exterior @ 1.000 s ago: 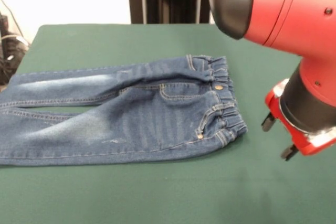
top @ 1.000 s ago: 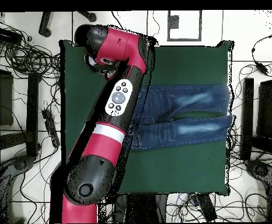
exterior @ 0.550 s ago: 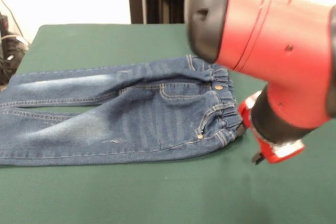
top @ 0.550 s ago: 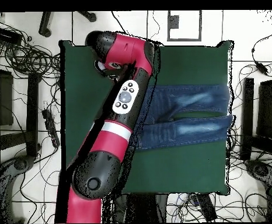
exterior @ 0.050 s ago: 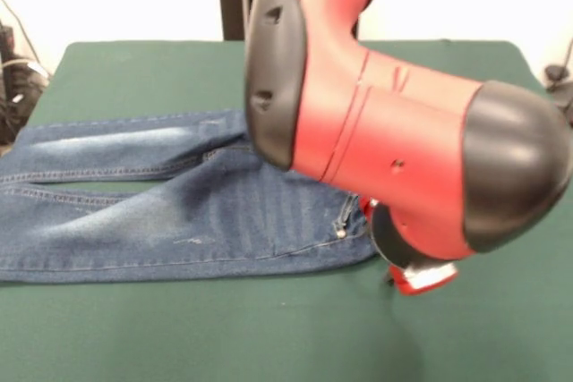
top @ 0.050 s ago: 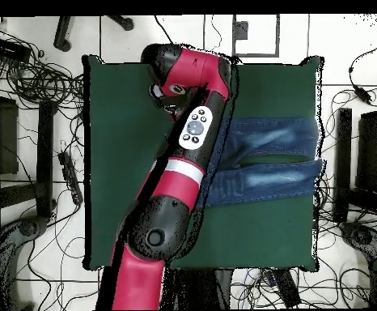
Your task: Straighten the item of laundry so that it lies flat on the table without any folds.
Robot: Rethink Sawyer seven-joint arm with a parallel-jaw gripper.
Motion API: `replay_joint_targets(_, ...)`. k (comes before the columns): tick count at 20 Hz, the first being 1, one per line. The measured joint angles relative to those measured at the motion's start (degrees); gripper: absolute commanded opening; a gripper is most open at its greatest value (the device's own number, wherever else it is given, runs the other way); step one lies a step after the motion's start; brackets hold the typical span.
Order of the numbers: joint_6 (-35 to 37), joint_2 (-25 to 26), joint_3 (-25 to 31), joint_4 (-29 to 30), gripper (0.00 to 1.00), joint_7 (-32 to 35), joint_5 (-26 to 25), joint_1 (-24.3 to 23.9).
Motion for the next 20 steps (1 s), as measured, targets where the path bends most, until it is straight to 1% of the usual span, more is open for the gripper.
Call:
replay_joint_targets(1,0.7,0.2,-0.7,-0.3,1.00,0.4,0.3,-0.4)
replay_joint_targets(2,3.1,1.0,-2.8,-1.1,1.00,2.1,1.5,-1.5)
replay_joint_targets(8,7.5,1.9,-6.8,-1.8,1.00,5.6,3.2,-2.8)
replay_joint_targets(12,8.1,2.1,-8.6,-1.8,1.00,6.6,3.7,-2.7)
replay_joint_targets(20,7.0,2.2,-9.0,-1.8,1.00,6.6,6.5,-2.4)
